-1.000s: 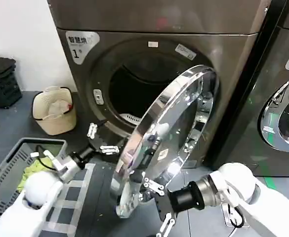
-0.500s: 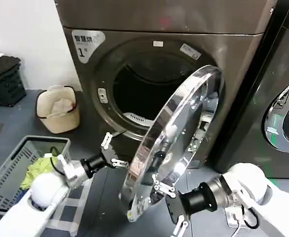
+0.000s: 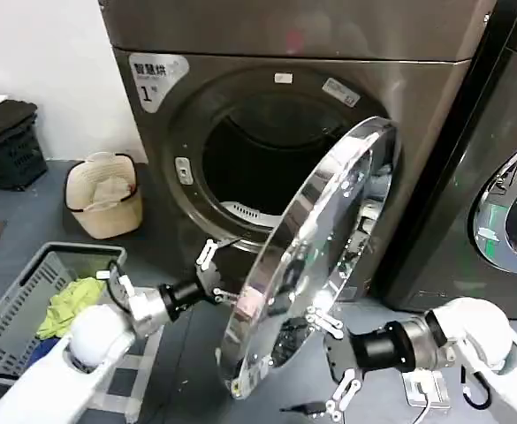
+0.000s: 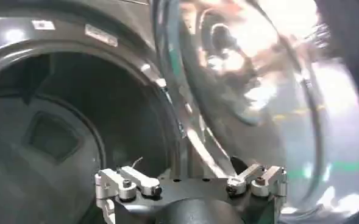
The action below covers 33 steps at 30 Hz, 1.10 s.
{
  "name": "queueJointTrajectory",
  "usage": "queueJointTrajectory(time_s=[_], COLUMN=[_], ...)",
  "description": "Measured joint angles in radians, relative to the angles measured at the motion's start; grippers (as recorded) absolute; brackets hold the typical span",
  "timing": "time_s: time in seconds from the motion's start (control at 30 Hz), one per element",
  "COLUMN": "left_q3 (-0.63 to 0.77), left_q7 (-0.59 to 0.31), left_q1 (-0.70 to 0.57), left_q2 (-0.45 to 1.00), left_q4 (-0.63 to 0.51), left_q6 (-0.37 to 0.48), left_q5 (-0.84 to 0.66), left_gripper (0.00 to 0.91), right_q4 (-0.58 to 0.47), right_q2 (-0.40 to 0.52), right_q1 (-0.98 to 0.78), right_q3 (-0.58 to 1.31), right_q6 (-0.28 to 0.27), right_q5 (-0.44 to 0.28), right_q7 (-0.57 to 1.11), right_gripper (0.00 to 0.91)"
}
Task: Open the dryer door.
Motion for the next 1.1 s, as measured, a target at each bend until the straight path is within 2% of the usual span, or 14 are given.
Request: queueJointTrajectory(time_s=[0.2, 0.5, 0.8, 0.93, 1.1], left_q3=[0.053, 0.127, 0.2, 0.233, 0.27], left_q7=[0.004, 0.004, 0.003, 0.003, 0.001], left_q1=[-0.024, -0.062, -0.096, -0.113, -0.143], left_q2=[0.015, 0.009, -0.013, -0.032, -0.059], left_q4=[-0.015, -0.02, -0.008, 0.004, 0.021], left_q6=[-0.002, -0.003, -0.006, -0.008, -0.008], left_q5=[0.006, 0.012, 0.022, 0.029, 0.032], left_gripper=[0.907, 0.907, 0.907, 0.907, 0.907], right_q4=[-0.004, -0.048, -0.102, -0.121, -0.132], right_q2=[-0.017, -0.05, -0.052, -0.027, 0.026], right_q1=[-0.053, -0.134, -0.28, -0.4, -0.533], right_q3=[0.095, 0.21, 0.352, 0.473, 0.615], right_q6=[0.006, 0.071, 0.194, 0.266, 0.318], right_q5=[0.002, 0.0, -0.005, -0.001, -0.006], right_q7=[-0.037, -0.069, -0.107, -0.139, -0.153], right_gripper=[0.907, 0.907, 0.907, 0.907, 0.907])
